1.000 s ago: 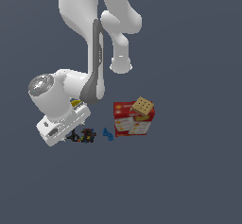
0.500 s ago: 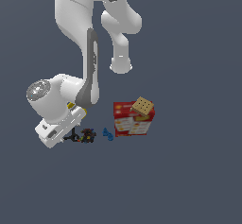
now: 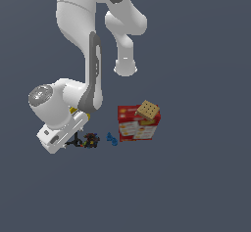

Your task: Pick up a designated object from a clutter of objects.

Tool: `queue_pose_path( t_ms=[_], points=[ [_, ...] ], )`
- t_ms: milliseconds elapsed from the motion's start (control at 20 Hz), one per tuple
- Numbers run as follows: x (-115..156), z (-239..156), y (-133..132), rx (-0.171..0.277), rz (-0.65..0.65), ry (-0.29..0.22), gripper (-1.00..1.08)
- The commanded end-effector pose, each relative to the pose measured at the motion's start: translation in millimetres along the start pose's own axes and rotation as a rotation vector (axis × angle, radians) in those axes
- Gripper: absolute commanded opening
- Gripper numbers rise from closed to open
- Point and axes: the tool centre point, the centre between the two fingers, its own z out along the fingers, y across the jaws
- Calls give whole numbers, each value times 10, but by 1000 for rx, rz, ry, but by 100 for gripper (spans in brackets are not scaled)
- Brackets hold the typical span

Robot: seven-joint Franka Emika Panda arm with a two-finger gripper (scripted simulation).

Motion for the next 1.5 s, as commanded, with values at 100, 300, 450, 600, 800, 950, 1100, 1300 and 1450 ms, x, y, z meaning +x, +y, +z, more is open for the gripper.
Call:
queue_pose_path(
  t_ms=[100,300,450,600,800,950,1100,1300,1450],
  points=[
    [-2,172,-9,1,-1,0,100],
    [-5,370,-14,1,-2,0,100],
    [-5,445,-9,1,-3,0,100],
    [-2,459,-2,1,-3,0,100],
    [-2,459,-2,1,-3,0,-100],
    [-2,459,-2,1,-3,0,-100],
    [-2,459,-2,1,-3,0,-100],
    [0,436,-7,1,-3,0,-100],
    [6,371,-23,1,-3,0,-100]
  ],
)
